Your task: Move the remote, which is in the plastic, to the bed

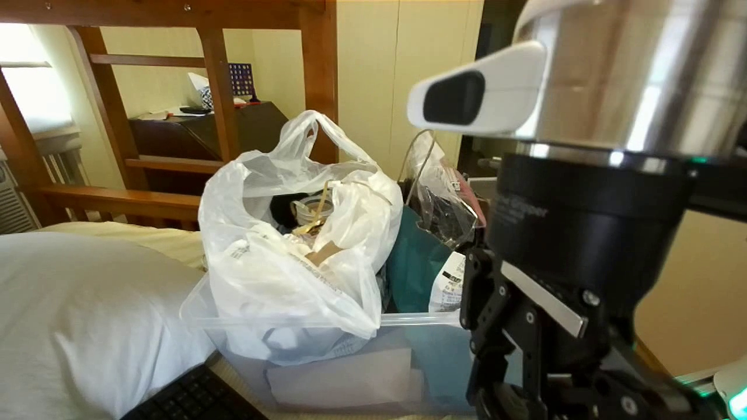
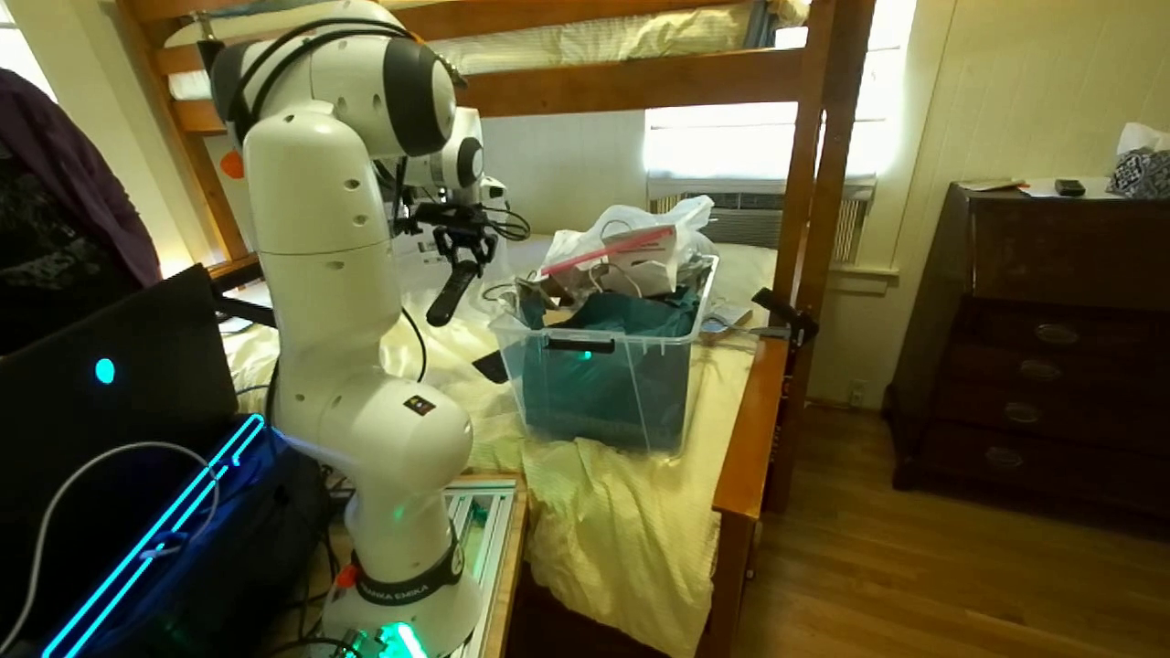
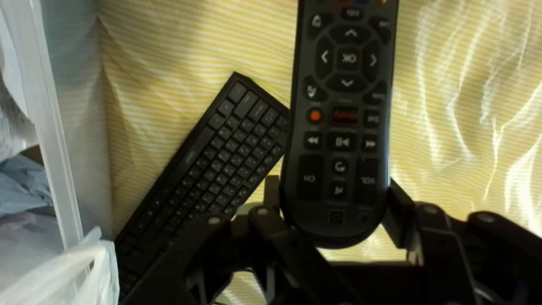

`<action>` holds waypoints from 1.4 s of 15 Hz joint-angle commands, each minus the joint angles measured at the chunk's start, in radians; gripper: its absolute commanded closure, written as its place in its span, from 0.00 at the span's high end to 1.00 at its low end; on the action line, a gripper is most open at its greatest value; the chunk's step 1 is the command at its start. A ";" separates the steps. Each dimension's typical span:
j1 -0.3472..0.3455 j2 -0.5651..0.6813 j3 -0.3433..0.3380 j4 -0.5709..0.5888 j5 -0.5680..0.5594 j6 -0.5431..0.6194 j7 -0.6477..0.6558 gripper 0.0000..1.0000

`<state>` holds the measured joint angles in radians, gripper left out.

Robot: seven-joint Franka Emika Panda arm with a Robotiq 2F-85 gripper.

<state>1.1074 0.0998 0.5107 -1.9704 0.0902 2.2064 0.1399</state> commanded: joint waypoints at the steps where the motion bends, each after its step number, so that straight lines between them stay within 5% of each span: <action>1: -0.001 -0.074 -0.002 -0.150 -0.001 0.092 0.029 0.33; 7: -0.011 -0.025 -0.003 -0.228 -0.032 0.239 -0.055 0.33; 8: -0.008 -0.032 0.000 -0.207 -0.025 0.186 -0.023 0.58; 12: -0.010 -0.022 -0.001 -0.221 -0.025 0.218 -0.043 0.58; 13: -0.008 -0.015 -0.007 -0.213 -0.054 0.183 -0.004 0.33; 21: 0.050 0.041 -0.045 -0.217 -0.174 0.242 0.527 0.33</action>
<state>1.1120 0.1396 0.4732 -2.1876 -0.0597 2.4318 0.4832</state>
